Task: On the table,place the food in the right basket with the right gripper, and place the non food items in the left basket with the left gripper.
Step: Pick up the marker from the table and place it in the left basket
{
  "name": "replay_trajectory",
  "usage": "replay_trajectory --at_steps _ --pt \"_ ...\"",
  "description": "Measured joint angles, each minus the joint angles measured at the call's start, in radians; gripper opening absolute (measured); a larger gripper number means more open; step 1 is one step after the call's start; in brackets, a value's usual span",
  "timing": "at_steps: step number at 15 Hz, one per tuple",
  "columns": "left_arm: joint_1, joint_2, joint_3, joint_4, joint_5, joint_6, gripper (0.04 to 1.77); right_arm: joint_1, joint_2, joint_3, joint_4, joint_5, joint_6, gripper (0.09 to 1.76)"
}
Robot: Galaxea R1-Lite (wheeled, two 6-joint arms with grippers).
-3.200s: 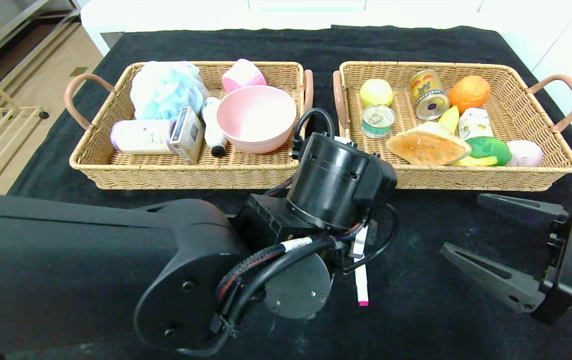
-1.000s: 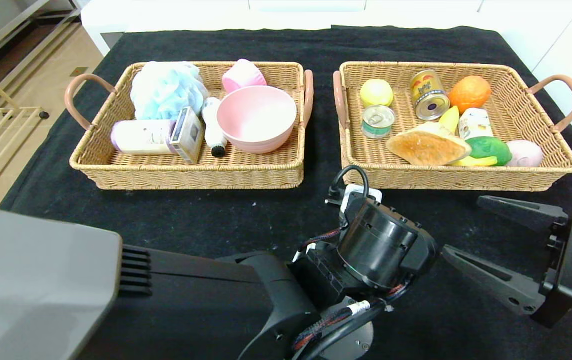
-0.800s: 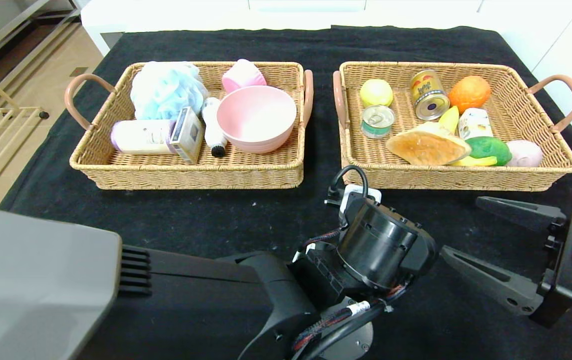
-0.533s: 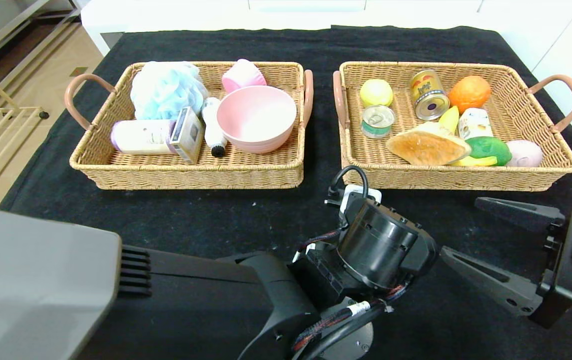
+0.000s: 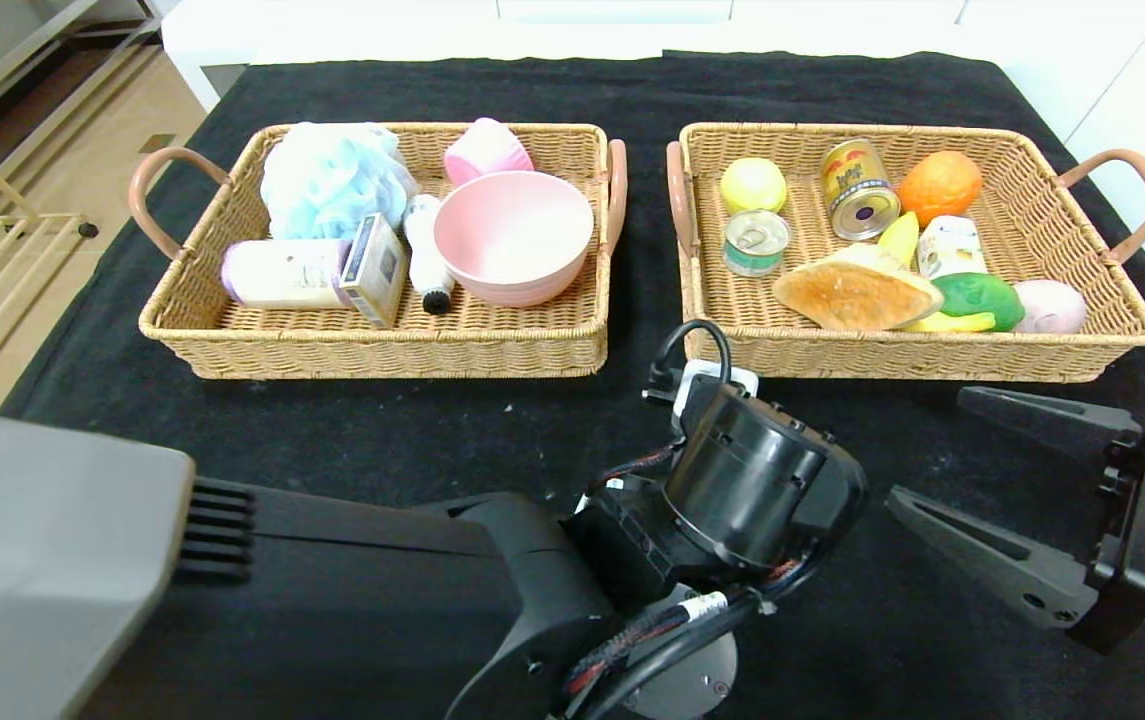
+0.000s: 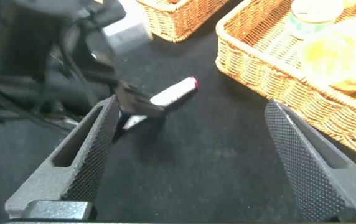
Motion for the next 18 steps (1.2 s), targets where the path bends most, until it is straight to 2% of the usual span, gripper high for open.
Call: replay_trajectory --at_steps 5,10,13,18 --pt "0.019 -0.131 0.017 -0.001 -0.013 0.111 0.23 0.005 -0.005 0.004 0.000 0.000 -0.001 1.71" --pt "0.067 -0.265 0.023 0.108 -0.016 0.135 0.23 0.010 -0.001 0.007 0.002 0.000 -0.003 1.71" --pt "0.135 -0.314 0.023 0.120 -0.037 0.180 0.23 0.010 0.002 0.009 0.004 0.000 -0.003 1.71" --pt "0.329 -0.354 -0.044 0.118 -0.138 0.290 0.23 0.013 0.011 0.015 0.003 0.000 -0.003 1.71"
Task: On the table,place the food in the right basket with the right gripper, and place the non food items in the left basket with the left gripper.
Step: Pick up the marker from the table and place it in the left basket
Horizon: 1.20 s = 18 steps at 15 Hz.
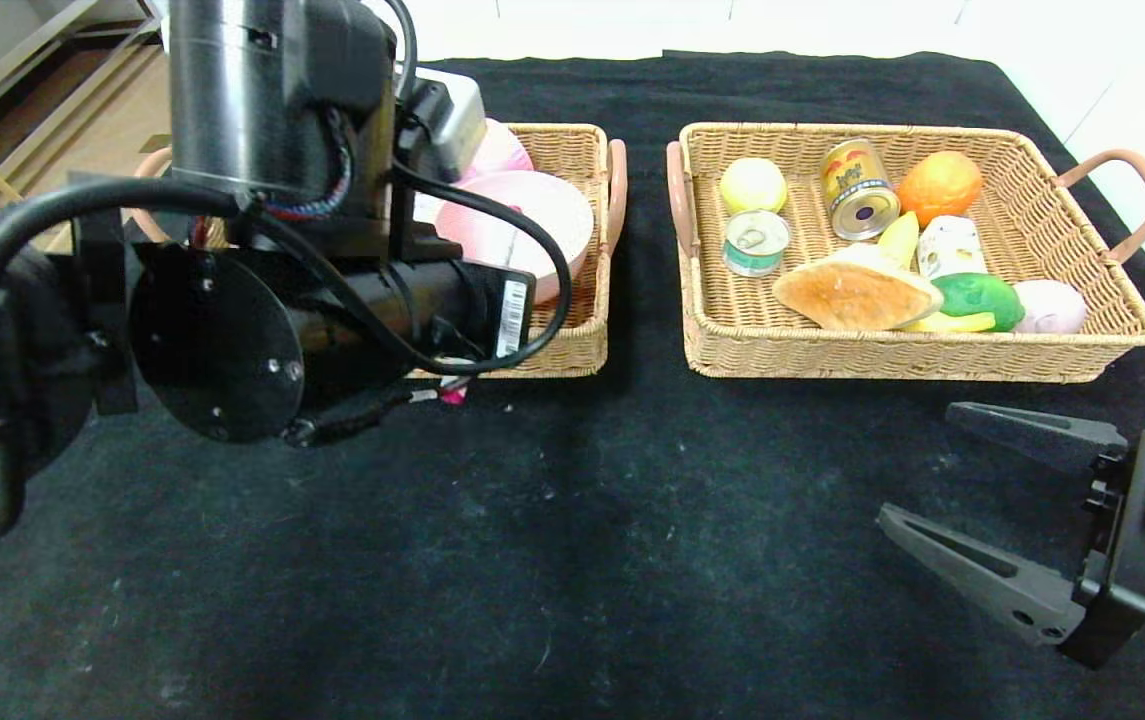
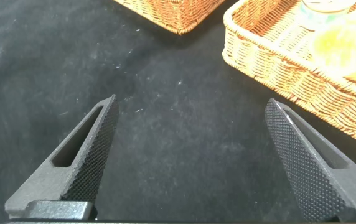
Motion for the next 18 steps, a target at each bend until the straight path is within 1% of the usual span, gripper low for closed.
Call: replay_trajectory --at_steps 3,6,9,14,18 --pt "0.116 -0.007 -0.039 0.000 -0.067 0.011 0.23 0.000 0.002 0.001 0.000 0.000 0.000 1.71" --pt "0.206 -0.004 -0.082 0.001 -0.120 0.023 0.23 0.002 0.003 0.003 0.000 0.000 0.000 1.71" --pt "0.249 0.021 -0.127 0.001 -0.140 0.031 0.23 0.002 0.003 0.002 0.000 0.000 0.000 1.71" --pt "0.352 0.101 -0.222 -0.001 -0.208 0.043 0.23 0.002 0.003 0.002 0.000 0.000 0.000 1.71" --pt "0.393 0.165 -0.276 -0.009 -0.217 0.042 0.23 0.002 0.006 0.002 -0.001 -0.001 0.000 1.71"
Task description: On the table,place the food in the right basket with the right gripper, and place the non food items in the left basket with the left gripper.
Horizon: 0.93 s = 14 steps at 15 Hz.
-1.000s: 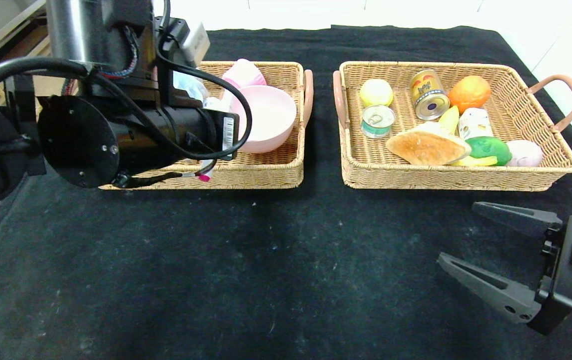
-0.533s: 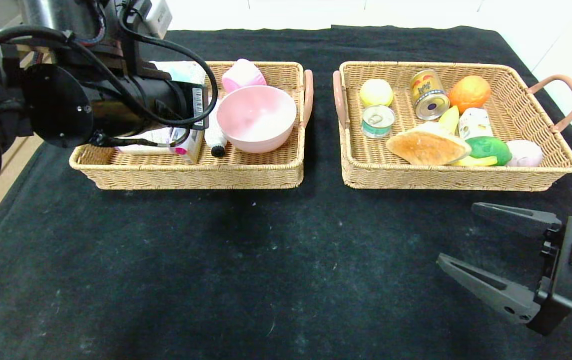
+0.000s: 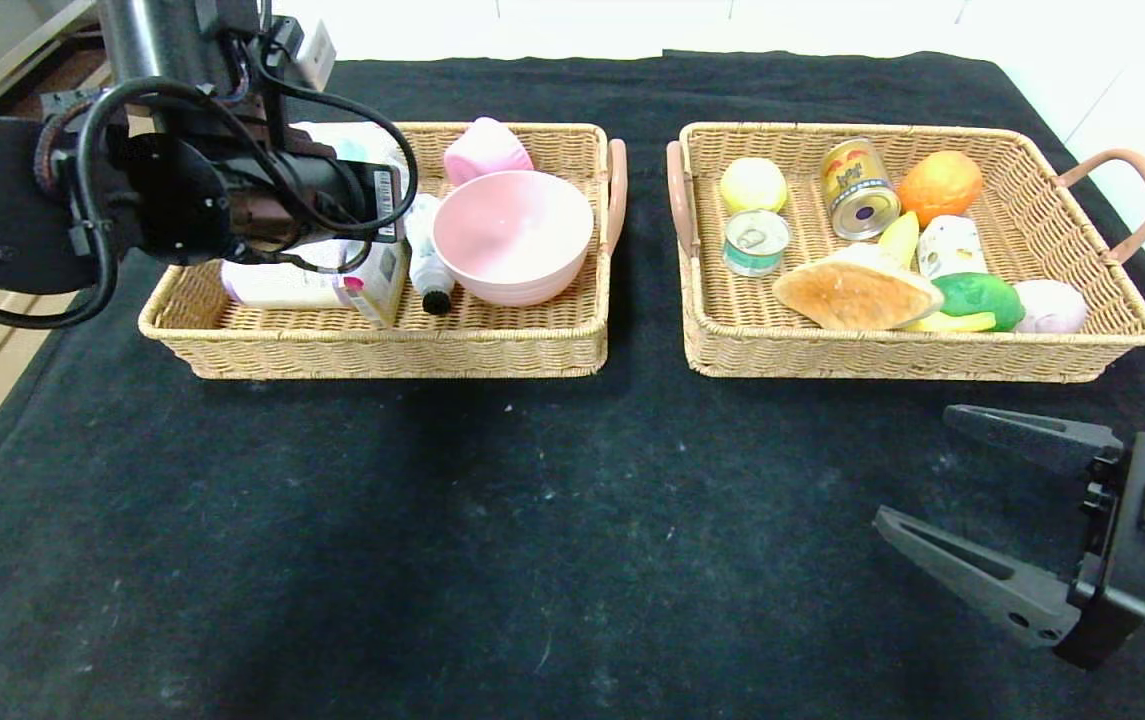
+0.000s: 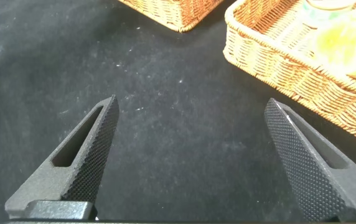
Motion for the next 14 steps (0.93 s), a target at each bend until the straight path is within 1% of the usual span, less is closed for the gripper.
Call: replay_trajectory --at_steps 3,5,9,11,14 --pt "0.000 0.029 -0.034 0.005 -0.002 0.000 0.23 0.000 0.004 0.000 0.000 0.000 0.000 1.71" --pt "-0.009 0.040 -0.040 0.004 -0.001 -0.001 0.23 0.000 0.005 0.000 0.000 0.000 0.000 1.71" --pt "-0.019 0.052 -0.044 0.003 0.005 -0.001 0.79 0.000 0.005 0.000 -0.002 -0.002 0.000 1.71" --pt "-0.024 0.054 -0.044 0.005 0.009 -0.001 1.00 0.000 0.005 0.000 -0.001 -0.001 0.000 1.71" --pt "-0.039 0.047 -0.034 0.010 0.012 -0.001 1.23 0.000 0.006 0.001 -0.001 0.000 0.000 1.71"
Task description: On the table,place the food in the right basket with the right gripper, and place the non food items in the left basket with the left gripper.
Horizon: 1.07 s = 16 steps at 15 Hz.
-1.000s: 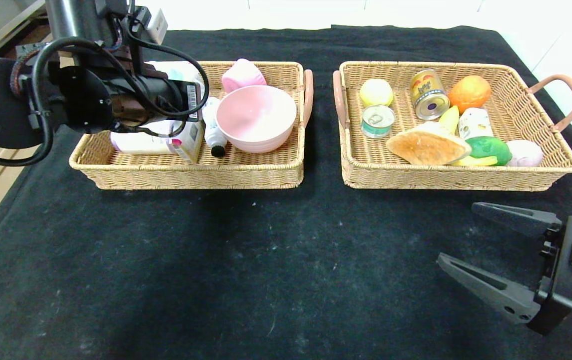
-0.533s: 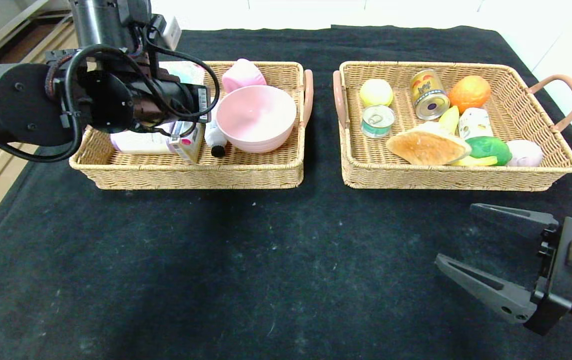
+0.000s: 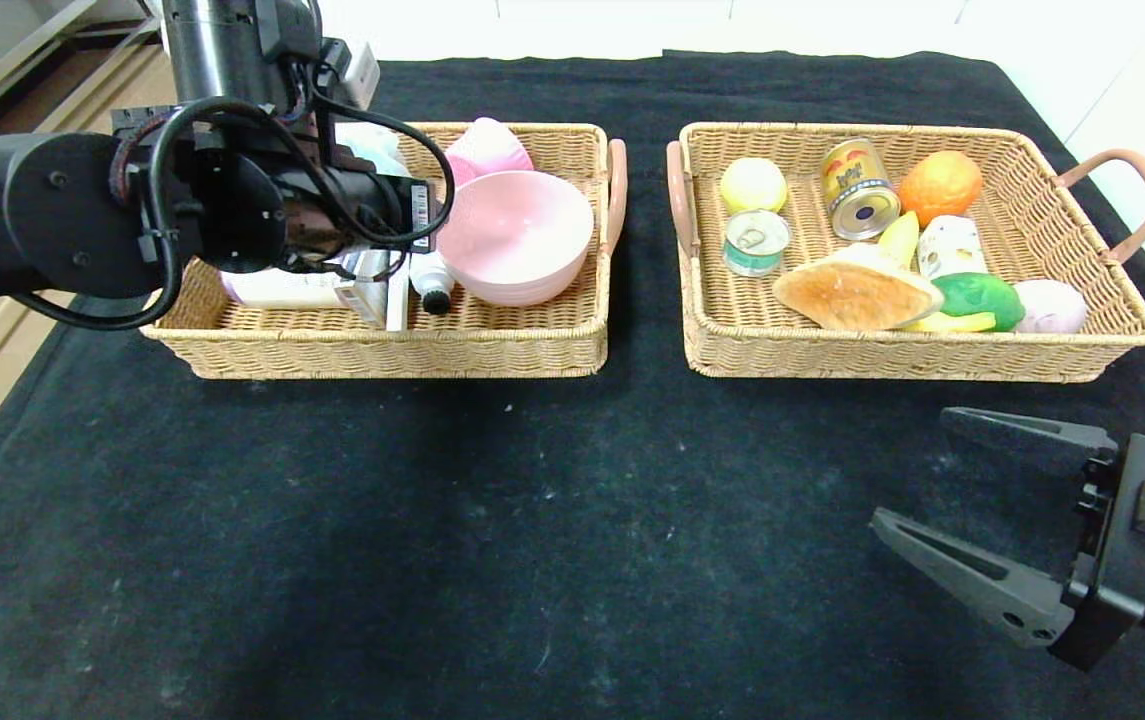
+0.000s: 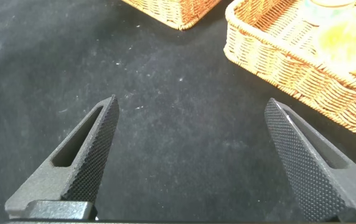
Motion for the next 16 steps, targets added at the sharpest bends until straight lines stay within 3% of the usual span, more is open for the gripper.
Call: replay_trajectory --at_steps 4,6,11,14,16 --pt "-0.020 -0.039 0.035 0.014 0.003 0.000 1.42 0.001 -0.003 0.000 -0.002 0.000 0.000 1.71" --pt "-0.047 -0.082 0.097 0.016 0.003 -0.005 1.49 0.000 -0.002 -0.001 0.001 0.000 0.000 1.71" --pt "-0.150 -0.300 0.380 0.007 -0.004 -0.004 1.59 -0.014 -0.002 0.003 0.004 -0.015 0.001 1.71" --pt "-0.238 -0.477 0.572 0.008 -0.003 -0.003 1.63 -0.026 -0.031 0.008 0.022 -0.103 0.002 1.71" --pt "-0.288 -0.600 0.696 0.014 0.009 -0.007 1.65 -0.035 -0.077 -0.005 0.120 -0.135 0.001 1.71"
